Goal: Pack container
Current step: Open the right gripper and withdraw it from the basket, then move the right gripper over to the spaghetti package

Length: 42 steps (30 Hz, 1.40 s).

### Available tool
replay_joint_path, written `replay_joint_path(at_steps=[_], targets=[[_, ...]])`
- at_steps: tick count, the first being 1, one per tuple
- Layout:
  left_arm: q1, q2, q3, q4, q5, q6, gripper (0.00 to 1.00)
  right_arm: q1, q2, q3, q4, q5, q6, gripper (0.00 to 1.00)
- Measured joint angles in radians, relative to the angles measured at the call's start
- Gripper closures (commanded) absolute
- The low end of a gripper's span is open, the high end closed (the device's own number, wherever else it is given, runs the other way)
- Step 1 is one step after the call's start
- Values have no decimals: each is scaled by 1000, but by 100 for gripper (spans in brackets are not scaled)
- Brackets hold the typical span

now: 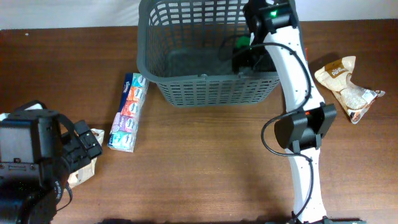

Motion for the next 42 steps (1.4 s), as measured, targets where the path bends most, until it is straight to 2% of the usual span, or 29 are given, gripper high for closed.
replay_joint_path(at_steps=[5,9,17,22,26,30,35,42], targets=[[0,0,0,0,0,0,0,-8,-29,219,-2,-6,0,1],[0,0,0,0,0,0,0,-41,-128,355,-2,-16,0,1],[0,0,0,0,0,0,0,-239,-432,409,-1,-19,4,1],[0,0,0,0,0,0,1,-374,-545,404,-2,-19,-9,1],[0,0,0,0,1,0,0,-447,-588,340,-2,-19,-42,1],[0,0,0,0,14,0,0,-498,-599,199,-1,2,-46,1],[0,0,0,0,31,0,0,-600,-571,-31,-1,31,67,1],[0,0,0,0,38,0,0,-736,-510,-309,0,-112,131,1]])
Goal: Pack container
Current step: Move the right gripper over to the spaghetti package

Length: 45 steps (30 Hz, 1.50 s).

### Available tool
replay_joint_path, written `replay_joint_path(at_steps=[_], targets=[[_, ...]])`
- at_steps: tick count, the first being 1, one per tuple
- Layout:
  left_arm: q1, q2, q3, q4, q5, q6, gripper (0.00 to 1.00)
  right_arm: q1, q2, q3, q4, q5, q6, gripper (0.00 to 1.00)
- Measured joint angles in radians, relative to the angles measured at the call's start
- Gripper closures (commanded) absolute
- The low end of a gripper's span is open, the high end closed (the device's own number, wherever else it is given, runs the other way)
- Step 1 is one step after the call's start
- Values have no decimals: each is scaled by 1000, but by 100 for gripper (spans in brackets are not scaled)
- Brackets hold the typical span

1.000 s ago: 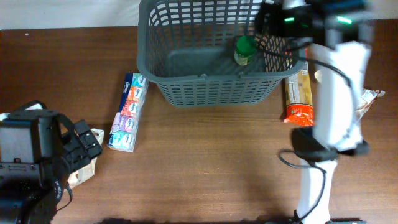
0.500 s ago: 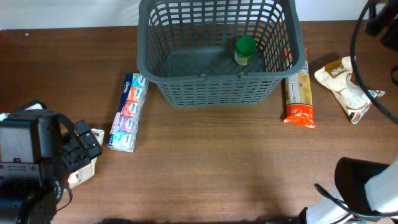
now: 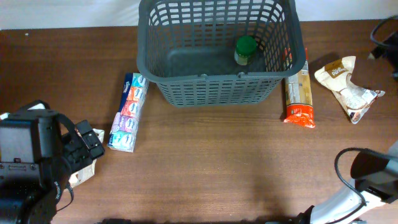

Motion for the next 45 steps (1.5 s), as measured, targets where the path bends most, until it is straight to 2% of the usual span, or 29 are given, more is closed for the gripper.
replay_joint_path(at_steps=[7,15,22,31,39,45], targets=[[0,0,0,0,3,0,0,-21,1,-142,16,-40,-14,1],[0,0,0,0,7,0,0,27,1,-325,166,-48,-241,1],[0,0,0,0,14,0,0,40,1,-458,243,-47,-288,1],[0,0,0,0,18,0,0,42,1,-531,322,-47,-393,1],[0,0,0,0,18,0,0,48,1,-583,362,-61,-423,1],[0,0,0,0,18,0,1,118,2,-620,372,-47,-481,1]])
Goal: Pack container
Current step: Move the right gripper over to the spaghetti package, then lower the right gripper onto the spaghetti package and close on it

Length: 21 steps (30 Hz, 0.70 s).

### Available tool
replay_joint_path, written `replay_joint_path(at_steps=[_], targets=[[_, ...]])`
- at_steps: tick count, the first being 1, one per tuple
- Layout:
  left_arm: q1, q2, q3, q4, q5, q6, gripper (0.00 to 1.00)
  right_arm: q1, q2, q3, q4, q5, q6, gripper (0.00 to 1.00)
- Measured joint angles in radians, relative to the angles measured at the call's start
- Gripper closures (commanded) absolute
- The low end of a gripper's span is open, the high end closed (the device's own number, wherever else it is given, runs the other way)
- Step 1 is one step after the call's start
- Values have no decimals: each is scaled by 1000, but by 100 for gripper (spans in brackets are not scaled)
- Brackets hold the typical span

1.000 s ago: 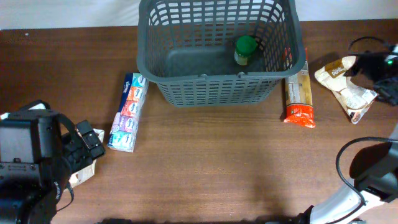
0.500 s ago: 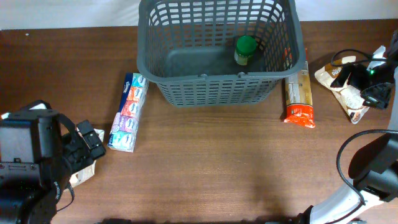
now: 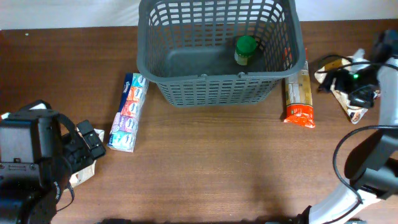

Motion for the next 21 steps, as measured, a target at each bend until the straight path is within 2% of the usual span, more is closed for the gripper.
replay_joint_path(at_steps=[8,21], targets=[[0,0,0,0,0,0,0,166,64,-3,16,120,-26,1],[0,0,0,0,0,0,1,172,100,-10,53,170,-82,1]])
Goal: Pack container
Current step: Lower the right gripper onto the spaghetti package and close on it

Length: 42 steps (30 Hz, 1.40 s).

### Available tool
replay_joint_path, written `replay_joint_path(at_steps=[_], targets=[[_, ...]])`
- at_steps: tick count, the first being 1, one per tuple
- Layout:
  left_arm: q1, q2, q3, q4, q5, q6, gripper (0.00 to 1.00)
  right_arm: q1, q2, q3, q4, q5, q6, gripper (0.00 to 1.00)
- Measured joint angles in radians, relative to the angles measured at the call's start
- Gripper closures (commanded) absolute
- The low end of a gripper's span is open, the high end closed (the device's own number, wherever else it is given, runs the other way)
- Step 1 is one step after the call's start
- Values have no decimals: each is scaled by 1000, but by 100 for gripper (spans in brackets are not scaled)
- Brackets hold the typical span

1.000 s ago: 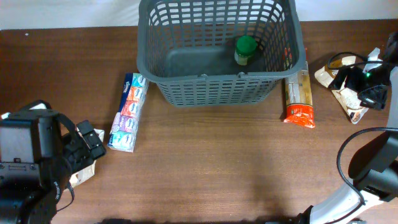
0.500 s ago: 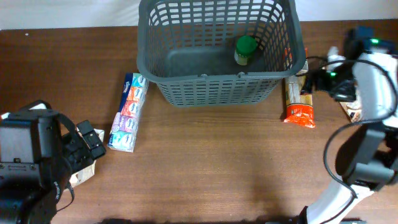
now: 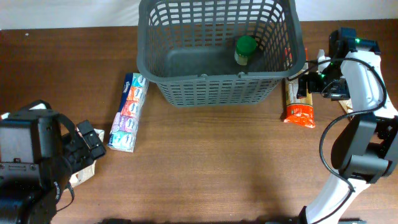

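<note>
A dark grey basket (image 3: pixel 186 62) stands at the back middle of the table, with a green-lidded jar (image 3: pixel 246 50) inside at its right. Left of the basket lies a colourful tissue pack (image 3: pixel 127 112). A long pasta packet with an orange-red end (image 3: pixel 298 109) lies along the basket's right wall. My right gripper (image 3: pixel 303 84) hangs over the packet's upper half, jaws apart, holding nothing. My left gripper (image 3: pixel 90 142) rests at the left edge over a beige packet (image 3: pixel 79 175); its jaws do not show clearly.
A beige snack bag (image 3: pixel 341 104) at the far right is almost wholly hidden behind my right arm (image 3: pixel 364 74). The bulky left arm housing (image 3: pixel 28 162) fills the near left corner.
My right gripper was over the snack bag at the far right; now it is further left, over the pasta packet beside the basket. The left arm and the objects lie as before.
First my right arm reached into the basket at the green-lidded jar. Then the arm was out of view, with the jar left standing in the basket. Later the gripper hung over the snack bag, and now it is over the pasta packet.
</note>
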Motion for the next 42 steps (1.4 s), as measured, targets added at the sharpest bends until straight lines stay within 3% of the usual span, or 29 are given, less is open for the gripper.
replay_joint_path(at_steps=[14,42], targets=[[0,0,0,0,0,0,0,0,132,-1,27,-16,-54,1],[0,0,0,0,0,0,1,58,140,-1,188,-14,-90,1]])
